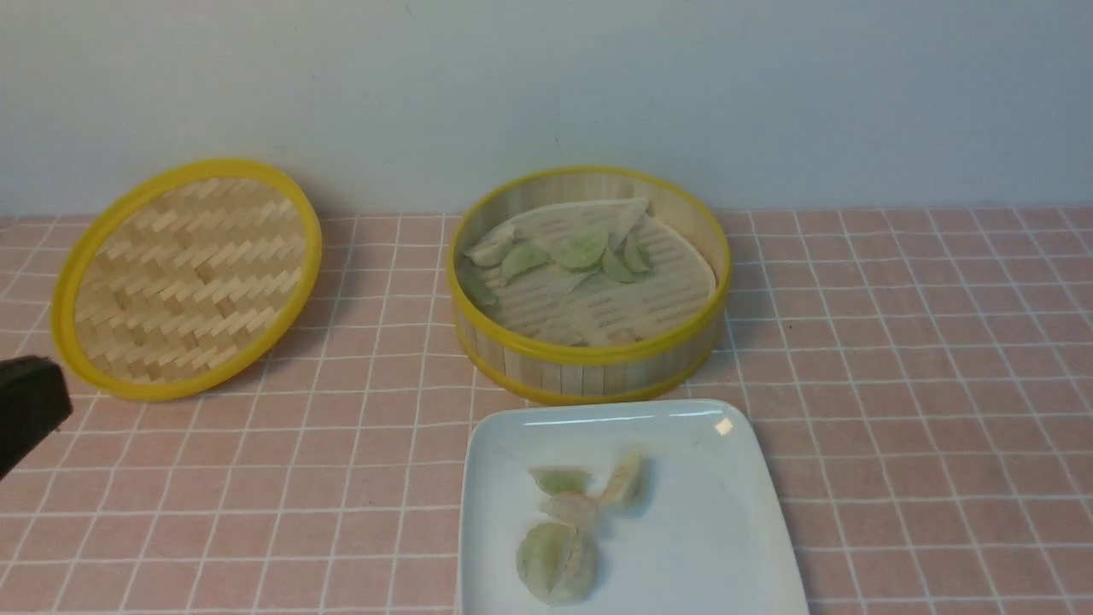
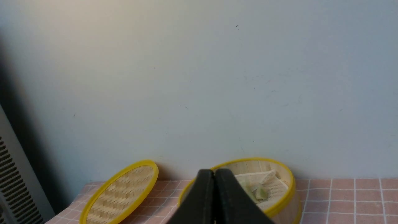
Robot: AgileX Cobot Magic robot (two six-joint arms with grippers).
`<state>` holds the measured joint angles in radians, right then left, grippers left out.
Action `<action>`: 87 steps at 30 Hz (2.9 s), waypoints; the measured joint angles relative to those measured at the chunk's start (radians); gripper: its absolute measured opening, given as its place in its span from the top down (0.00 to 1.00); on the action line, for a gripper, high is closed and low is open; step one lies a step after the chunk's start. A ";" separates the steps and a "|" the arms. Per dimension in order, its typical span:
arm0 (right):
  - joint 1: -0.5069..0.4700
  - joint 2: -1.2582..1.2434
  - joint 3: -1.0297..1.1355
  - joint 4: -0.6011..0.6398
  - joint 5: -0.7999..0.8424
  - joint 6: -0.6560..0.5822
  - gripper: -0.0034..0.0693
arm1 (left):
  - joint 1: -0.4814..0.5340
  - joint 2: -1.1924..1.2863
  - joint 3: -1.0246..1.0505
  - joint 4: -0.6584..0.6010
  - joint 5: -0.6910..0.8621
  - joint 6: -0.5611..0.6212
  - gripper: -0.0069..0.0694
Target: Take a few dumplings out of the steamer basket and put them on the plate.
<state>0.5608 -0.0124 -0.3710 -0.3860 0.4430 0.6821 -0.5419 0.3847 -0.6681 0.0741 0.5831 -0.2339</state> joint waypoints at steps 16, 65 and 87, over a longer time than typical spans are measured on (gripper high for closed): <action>0.000 0.000 0.000 0.000 0.000 0.001 0.97 | 0.060 -0.195 0.192 0.058 -0.098 0.103 0.92; 0.000 0.000 0.000 0.083 0.000 -0.185 0.97 | 0.479 -0.395 0.697 -0.139 -0.206 0.351 0.92; -0.478 -0.003 0.251 0.331 -0.043 -0.579 0.97 | 0.479 -0.395 0.697 -0.141 -0.205 0.351 0.92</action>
<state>0.0826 -0.0157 -0.1202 -0.0554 0.4004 0.1030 -0.0625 -0.0099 0.0293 -0.0672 0.3786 0.1175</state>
